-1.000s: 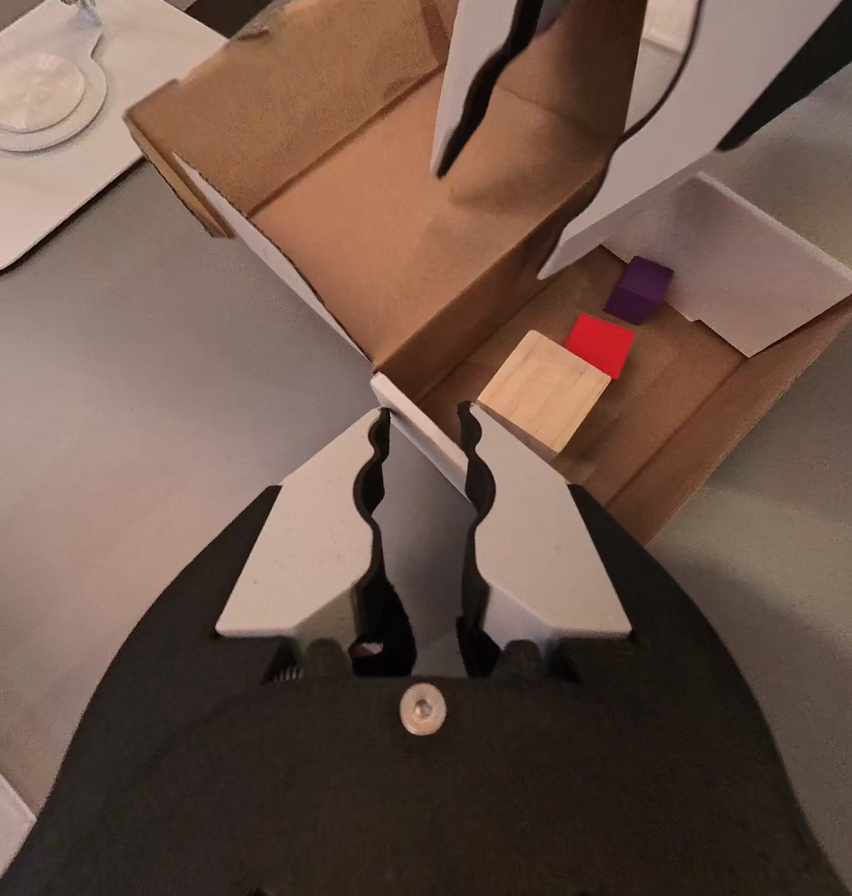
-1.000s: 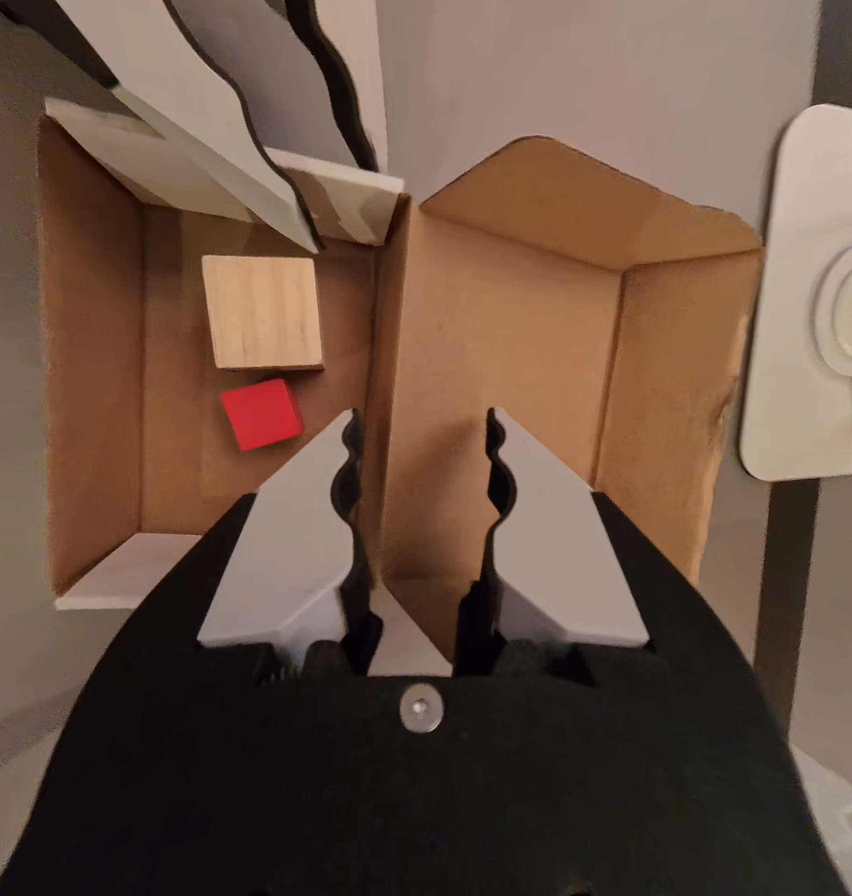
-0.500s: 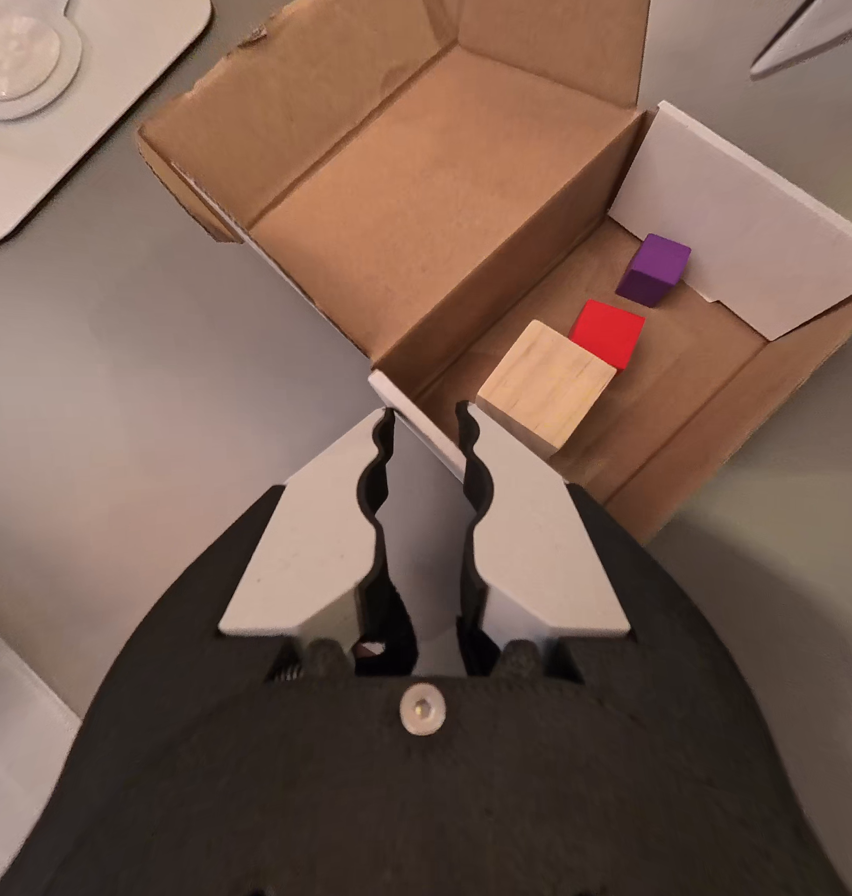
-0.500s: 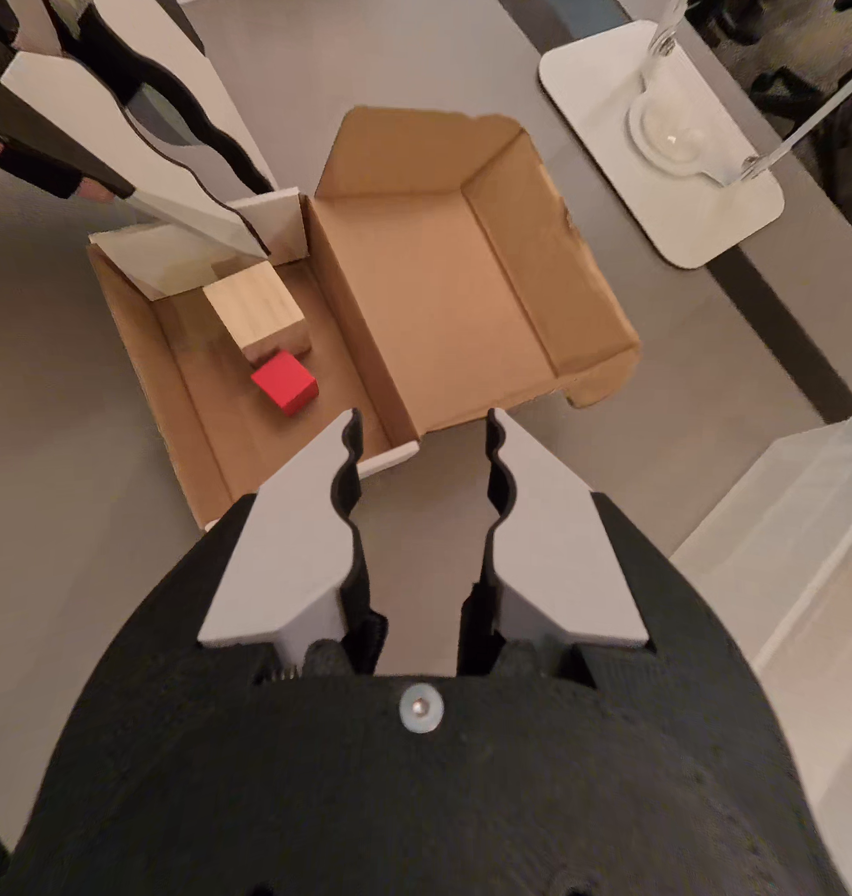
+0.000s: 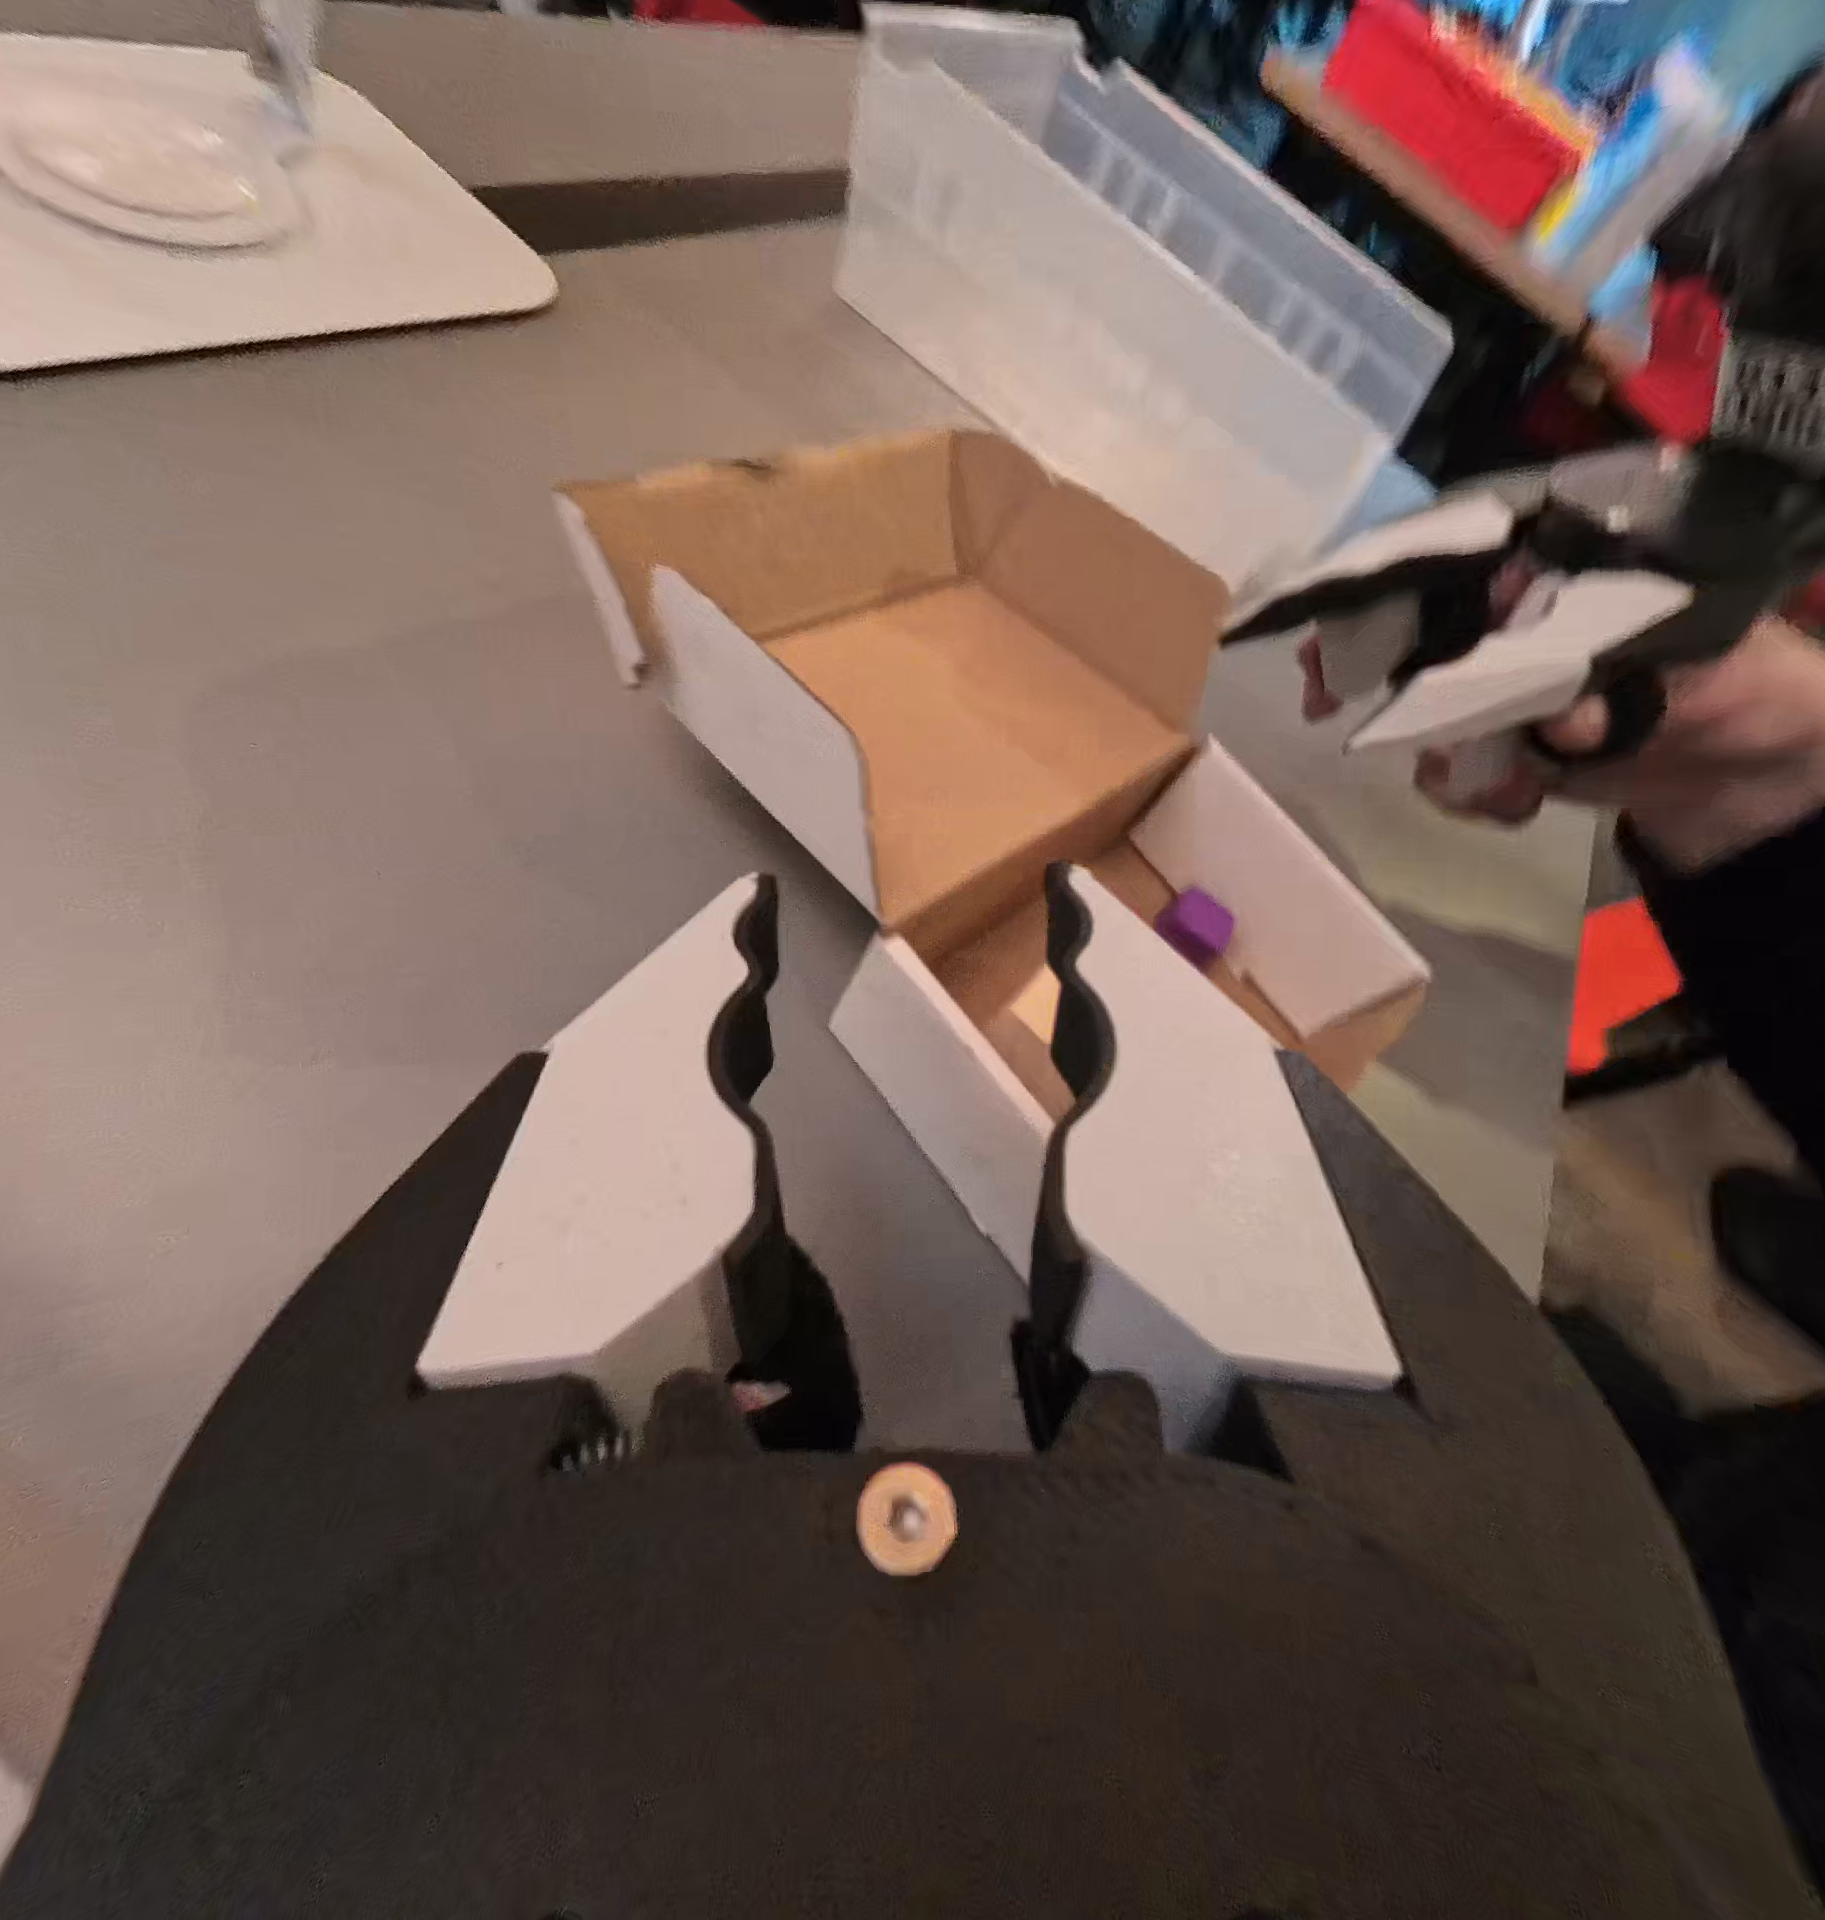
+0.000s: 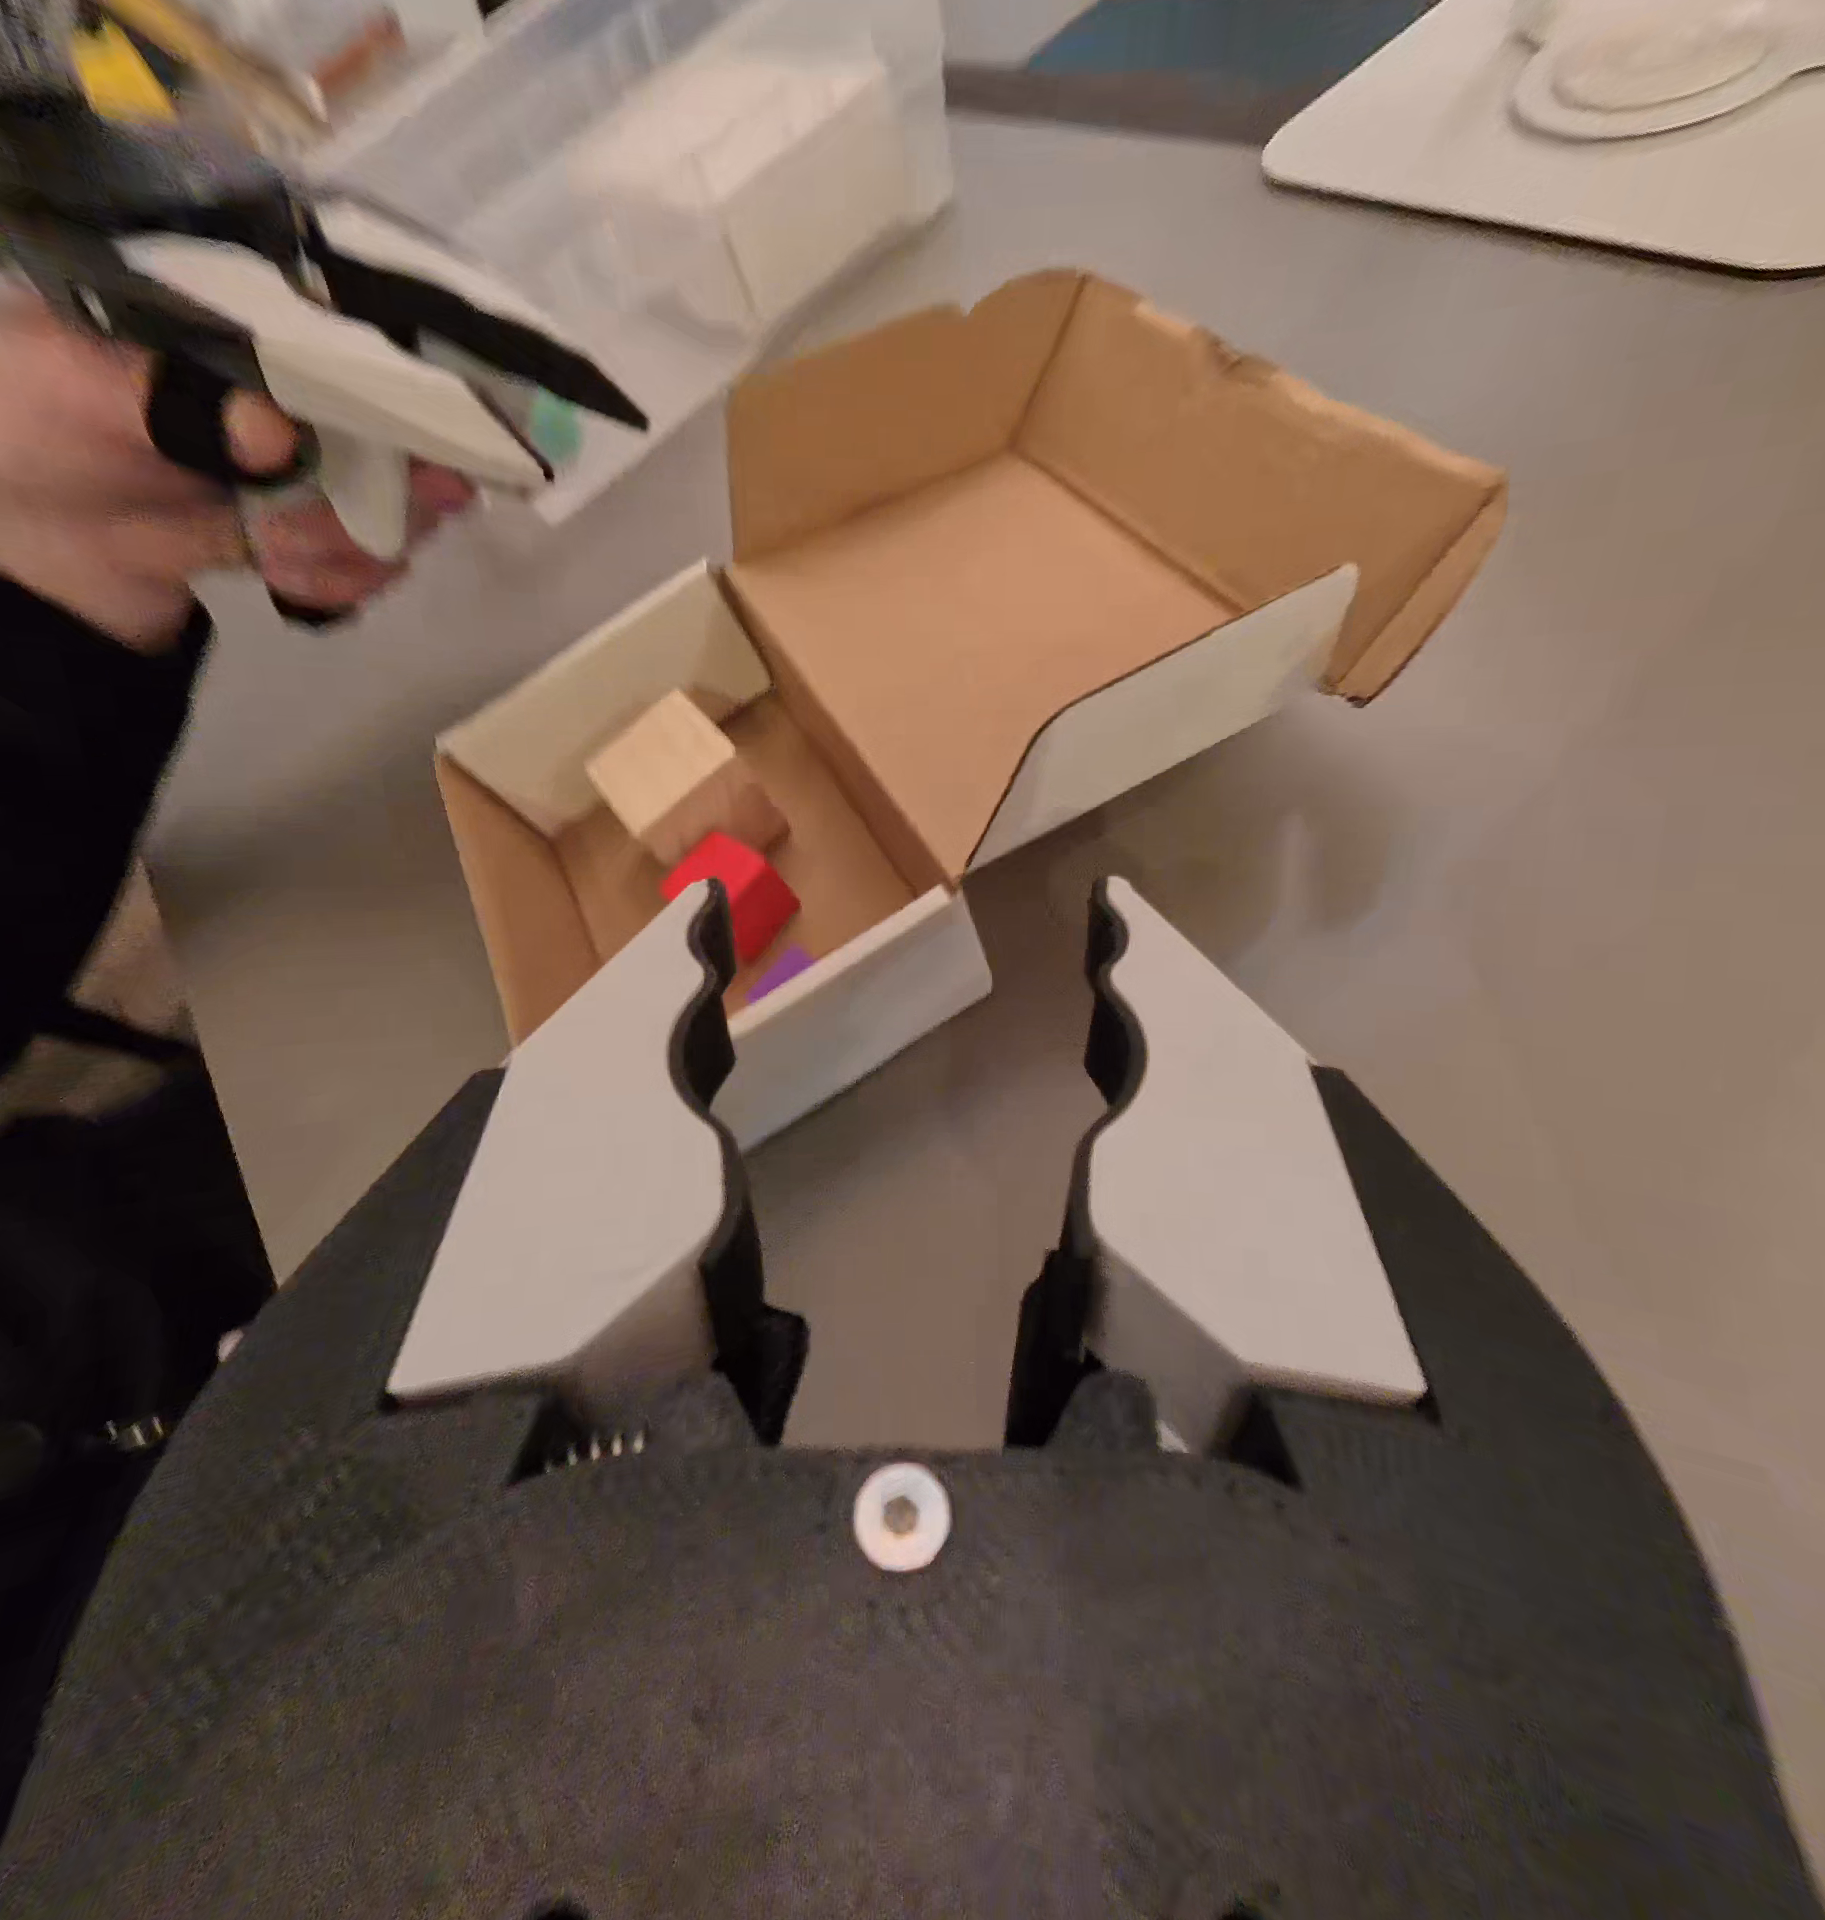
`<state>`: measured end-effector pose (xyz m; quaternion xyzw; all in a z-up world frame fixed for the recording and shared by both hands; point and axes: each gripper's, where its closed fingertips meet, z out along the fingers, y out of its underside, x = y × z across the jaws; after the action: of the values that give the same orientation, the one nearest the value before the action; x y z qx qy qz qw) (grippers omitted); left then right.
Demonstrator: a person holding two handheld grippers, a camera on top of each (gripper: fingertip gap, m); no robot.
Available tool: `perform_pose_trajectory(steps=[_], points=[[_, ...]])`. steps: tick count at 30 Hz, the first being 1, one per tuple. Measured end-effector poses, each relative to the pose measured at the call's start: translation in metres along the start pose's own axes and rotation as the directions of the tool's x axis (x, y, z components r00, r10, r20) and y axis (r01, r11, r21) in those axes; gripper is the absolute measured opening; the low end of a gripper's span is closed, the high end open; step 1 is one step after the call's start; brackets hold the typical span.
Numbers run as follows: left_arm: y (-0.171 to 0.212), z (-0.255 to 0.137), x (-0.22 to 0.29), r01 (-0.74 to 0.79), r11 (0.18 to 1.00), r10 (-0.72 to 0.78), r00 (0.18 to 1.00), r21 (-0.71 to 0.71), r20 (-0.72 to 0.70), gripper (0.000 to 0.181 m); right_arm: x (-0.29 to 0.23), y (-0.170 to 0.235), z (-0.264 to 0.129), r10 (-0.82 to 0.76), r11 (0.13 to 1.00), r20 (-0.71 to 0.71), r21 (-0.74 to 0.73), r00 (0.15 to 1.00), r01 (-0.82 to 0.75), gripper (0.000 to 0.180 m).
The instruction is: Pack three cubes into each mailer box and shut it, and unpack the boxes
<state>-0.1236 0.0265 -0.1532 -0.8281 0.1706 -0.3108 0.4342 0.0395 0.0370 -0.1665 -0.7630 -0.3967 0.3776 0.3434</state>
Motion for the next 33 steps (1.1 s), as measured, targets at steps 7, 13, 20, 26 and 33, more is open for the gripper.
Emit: perform_pose_trajectory(steps=[7, 13, 20, 26, 33], points=[[0.006, 0.042, -0.026, 0.243, 0.970, -0.243, 0.966, -0.015, -0.088, 0.059, 0.015, 0.003, 0.028, 0.132, 0.991, 0.062, 0.004, 0.989, -0.132, 0.067], [0.001, 0.060, -0.011, 0.329, 0.944, -0.324, 0.907, -0.025, -0.270, 0.063, 0.009, -0.001, 0.047, 0.141, 0.989, 0.164, 0.026, 0.976, -0.147, 0.054], [-0.014, 0.047, 0.003, 0.187, 0.979, -0.154, 0.943, 0.087, -0.296, 0.062, 0.010, -0.006, 0.043, -0.104, 0.991, 0.064, 0.087, 0.992, 0.098, 0.036], [-0.010, 0.039, 0.014, -0.055, 0.987, 0.081, 0.982, 0.152, -0.172, 0.062, 0.006, -0.003, 0.041, -0.363, 0.928, -0.069, 0.066, 0.929, 0.368, 0.026], [0.001, 0.026, 0.025, -0.345, 0.914, 0.363, 0.931, 0.213, -0.046, 0.053, 0.004, -0.005, 0.036, -0.643, 0.745, -0.266, 0.003, 0.718, 0.668, 0.025]])
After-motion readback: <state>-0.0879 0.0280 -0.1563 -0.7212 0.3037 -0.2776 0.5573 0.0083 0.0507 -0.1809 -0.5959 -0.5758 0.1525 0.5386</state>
